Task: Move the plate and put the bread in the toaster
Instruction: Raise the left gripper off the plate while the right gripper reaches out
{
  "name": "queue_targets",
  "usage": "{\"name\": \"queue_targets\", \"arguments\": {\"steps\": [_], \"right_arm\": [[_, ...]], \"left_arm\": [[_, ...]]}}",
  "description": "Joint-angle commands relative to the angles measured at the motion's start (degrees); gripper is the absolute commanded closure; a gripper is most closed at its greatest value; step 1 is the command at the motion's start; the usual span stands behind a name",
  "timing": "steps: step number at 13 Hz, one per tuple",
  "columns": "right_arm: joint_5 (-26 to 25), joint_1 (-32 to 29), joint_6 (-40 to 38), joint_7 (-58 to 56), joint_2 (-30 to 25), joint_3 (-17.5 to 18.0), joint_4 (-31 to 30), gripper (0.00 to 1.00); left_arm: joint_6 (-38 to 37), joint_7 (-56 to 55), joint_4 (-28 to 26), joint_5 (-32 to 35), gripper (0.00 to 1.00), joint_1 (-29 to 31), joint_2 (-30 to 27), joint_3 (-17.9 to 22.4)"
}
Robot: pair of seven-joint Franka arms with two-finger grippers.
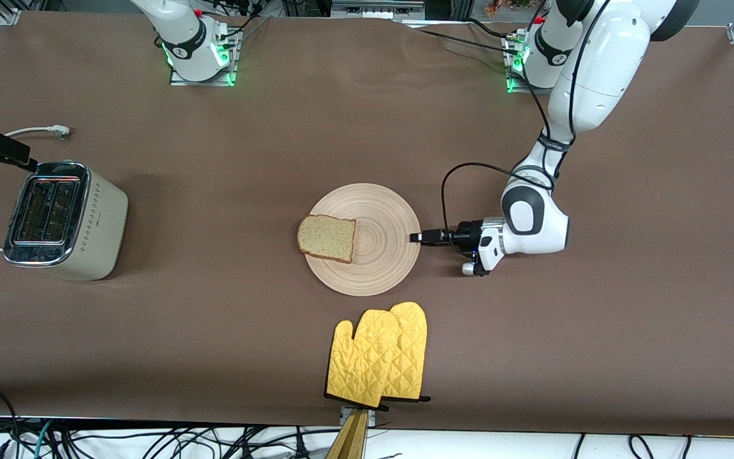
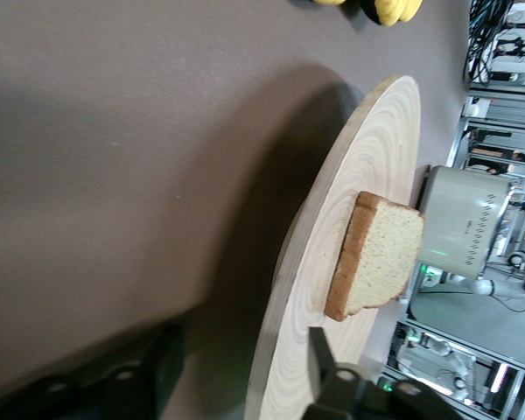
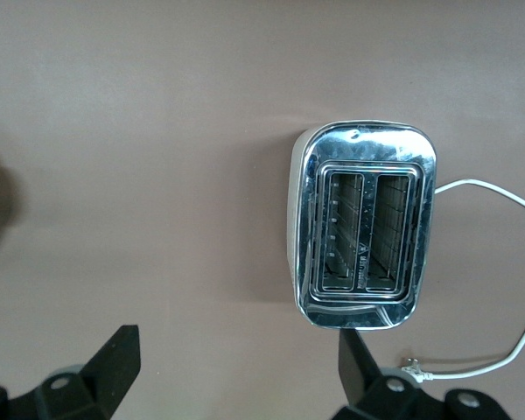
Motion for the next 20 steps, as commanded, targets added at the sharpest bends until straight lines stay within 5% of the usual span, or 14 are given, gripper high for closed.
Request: {"name": "queue_targets", "arguments": {"steps": [1,3,6,12,15,18,20], "right_arm": [[0.05,-0.68,-0.43,-0.91,0.4,0.3,1.17,0.0],[0.4,-0.6,-0.43,-0.82,0.4,0.3,1.17,0.0],[1.63,-0.6,-0.7,-0.82,0.31,0.39,1.17,0.0],[1.89,2.91,-1.22,-0.29,2.59,1.09,0.46,0.0],[1.89,6.6,-1.22,-0.82,4.26,1.09,0.46,0.0],[5.3,7.67,-0.87,-0.91,7.94,1.09,0.55,0.0],[9.51,7.49,-0.52,-2.83,10.49,1.01,0.46,0.0]], "left_arm": [[-1.67,0.38,-6.89,-0.63,0.23,5.31,-7.21,0.61],[-1.67,0.46,-11.2,0.08,0.0,9.27,-12.22,0.61],[-1.32,-5.73,-12.62,15.58,0.0,13.93,-20.83,0.61],[-4.72,-32.55,-11.48,58.65,0.0,18.78,-37.19,-1.85],[-18.58,-43.28,-3.08,74.22,0.0,18.78,-40.89,-4.22],[-28.37,-45.24,6.43,81.19,0.0,18.78,-40.81,-4.84],[-29.53,-45.15,7.77,81.56,0.0,18.87,-40.9,-4.41]]}}
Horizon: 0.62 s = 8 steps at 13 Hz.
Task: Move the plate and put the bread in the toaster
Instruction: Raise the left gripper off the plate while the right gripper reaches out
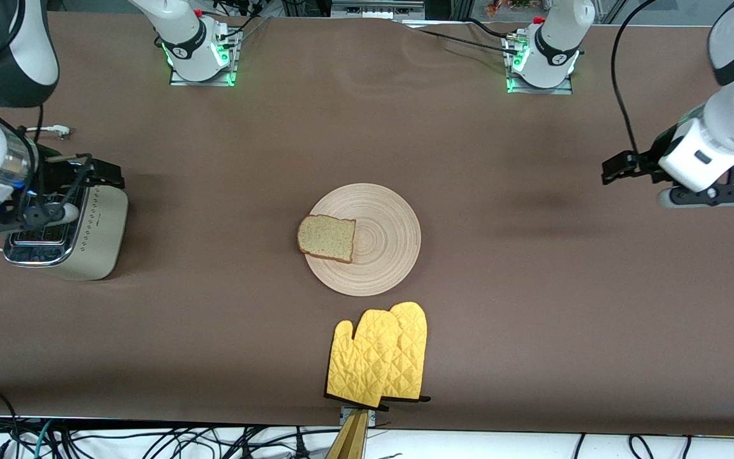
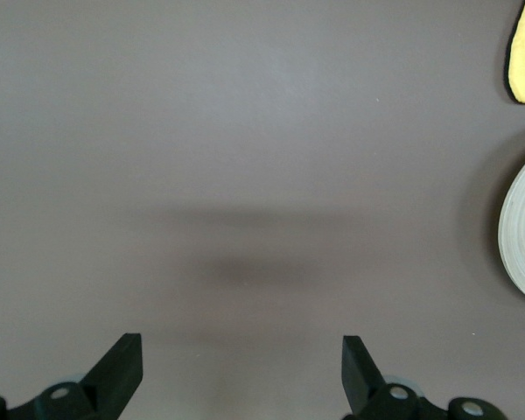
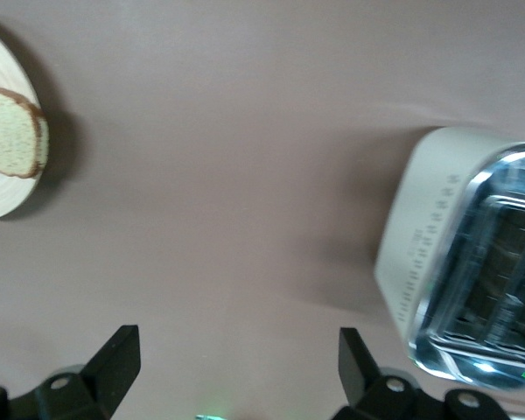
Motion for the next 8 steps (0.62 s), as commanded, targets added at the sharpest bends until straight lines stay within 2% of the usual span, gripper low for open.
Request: {"name": "queue_targets", "arguments": {"steps": [1,2,4,8], "right_arm": [[7.03,-0.58,0.08,-2.0,3.66,-0.28,0.57,0.0],[10.63,-0.58,0.78,-1.56,5.15,-0.28,0.49,0.0],[14.96,-0.32,4.28,-0.86,7.0,-0.28,-1.0,0.0],[18.14,4.59,11.75,13.61,9.64,-0.19,-2.68,0.0]], "left_arm": [[-2.82,-0.25,3.61,1.79,0.0,0.65,1.07,0.15],[-3.61,-0.25,5.72,2.66,0.0,0.56,1.59,0.5],[-3.62,-0.08,6.26,5.65,0.0,0.12,1.68,0.41],[-5.28,-0.25,7.67,4.35,0.0,-2.15,1.77,2.34]]}}
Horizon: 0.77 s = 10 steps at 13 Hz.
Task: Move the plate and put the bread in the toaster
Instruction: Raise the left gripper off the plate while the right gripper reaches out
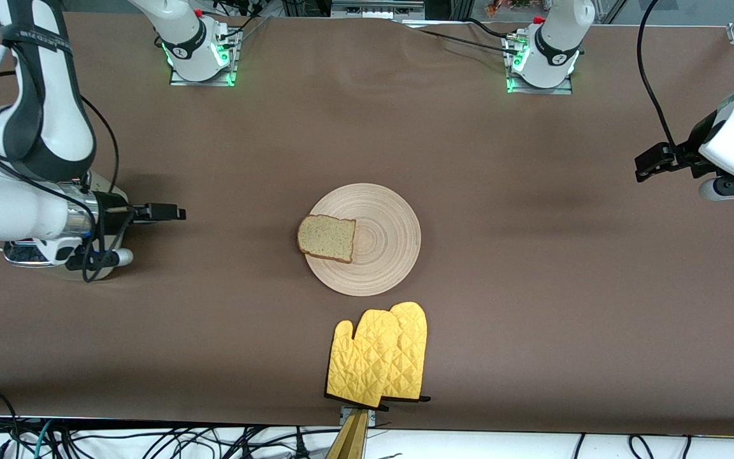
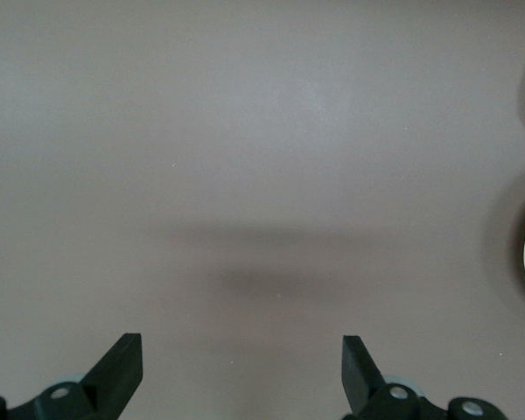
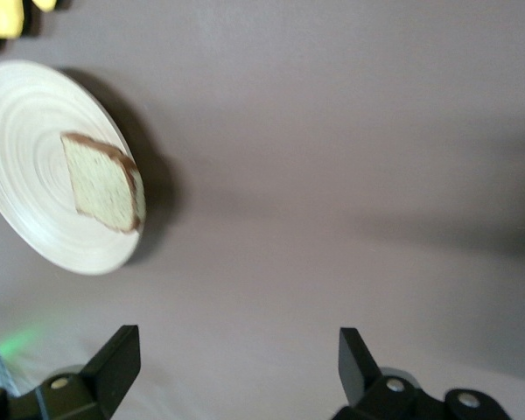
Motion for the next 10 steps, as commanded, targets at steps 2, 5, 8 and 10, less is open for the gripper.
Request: {"name": "queue_targets", "arguments": {"steps": [2,5,8,10], "right_arm": [[3.65,5.27,9.07,9.94,1.18,-0.11,-3.26,0.0],[7.17,8.79,19.89,10.29,2.23,-0.11,-8.28,0.0],[7.44,12.31,25.53,10.56,5.3,-0.11,-8.55,0.0],[12.33,13.89,28.34,10.47,7.32,-0.11,-8.9,0.0]], "left_arm": [[-2.83,0.03,4.14,0.58,0.0,-3.0,1.78,2.11],[-5.12,0.12,6.36,0.49,0.0,-2.22,2.66,2.2],[-5.38,0.2,5.83,0.4,0.0,-1.95,2.84,2.29],[-5.38,0.29,5.22,0.4,0.0,-1.52,3.02,2.29]]}}
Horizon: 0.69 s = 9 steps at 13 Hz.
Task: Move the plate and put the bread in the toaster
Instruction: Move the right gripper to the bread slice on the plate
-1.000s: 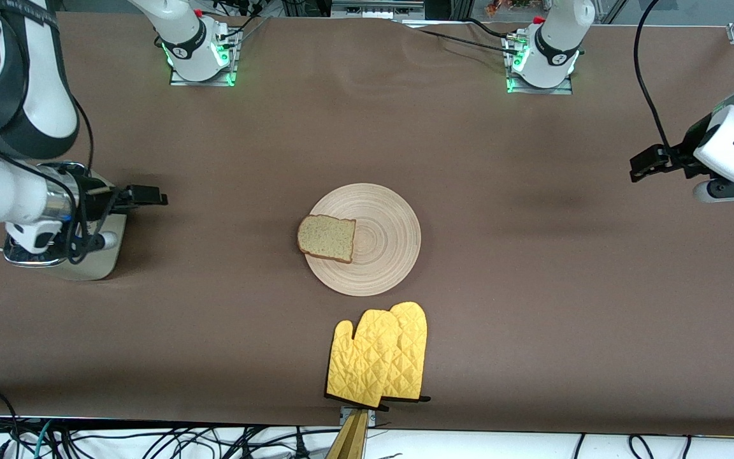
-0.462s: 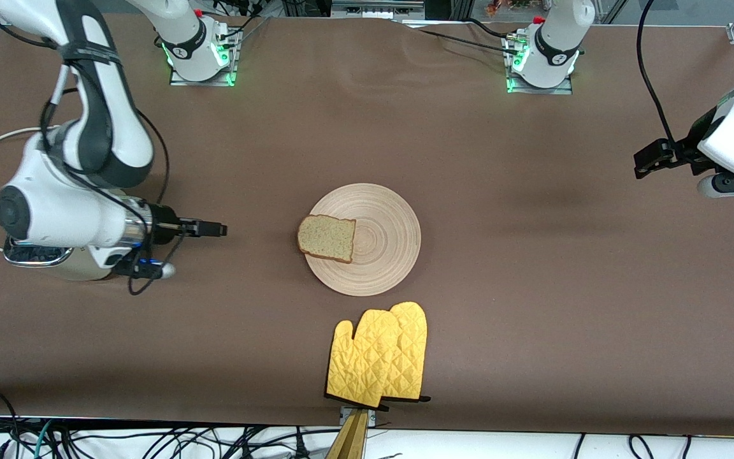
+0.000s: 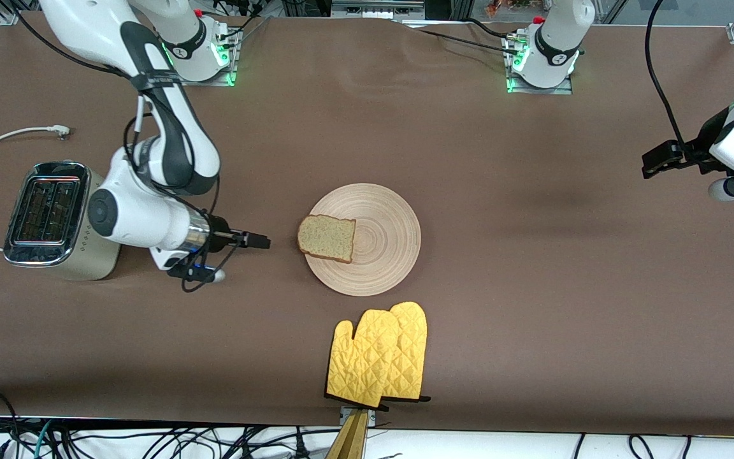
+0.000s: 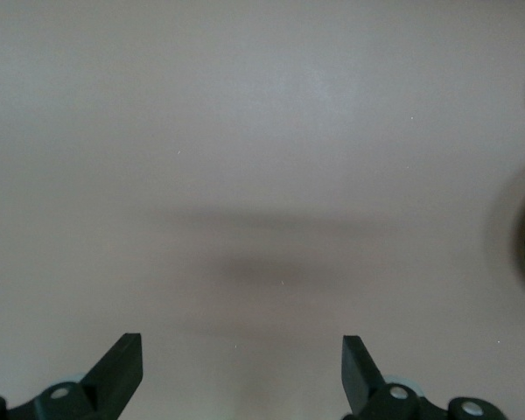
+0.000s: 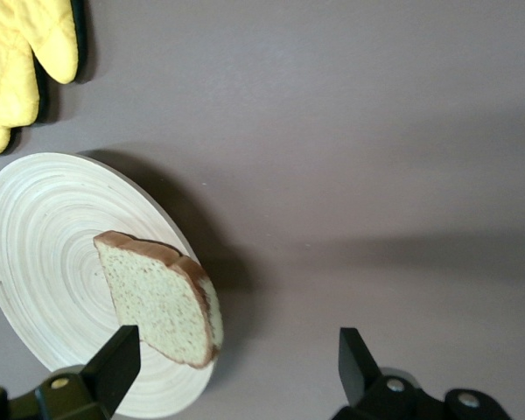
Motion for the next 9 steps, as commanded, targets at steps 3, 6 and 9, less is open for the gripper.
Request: {"name": "queue_targets", "arguments": {"steps": [3,6,9], "right_arm": [[7.91,3.74,6.47,0.64,2.54,-0.29,-1.59,0.0],[10.3,5.94,10.43,2.05,3.68,-0.29,-3.09,0.0],[11.43,7.87,14.82,2.05,4.56,-0.29,-5.01,0.0]], "left_arm": [[-1.41,0.29,1.11,0.4,0.0,0.7,1.3,-0.01],[-1.41,0.38,1.11,0.32,0.0,0.7,1.39,-0.01],[-1.41,1.08,1.11,0.32,0.0,0.79,1.74,-0.01]]}}
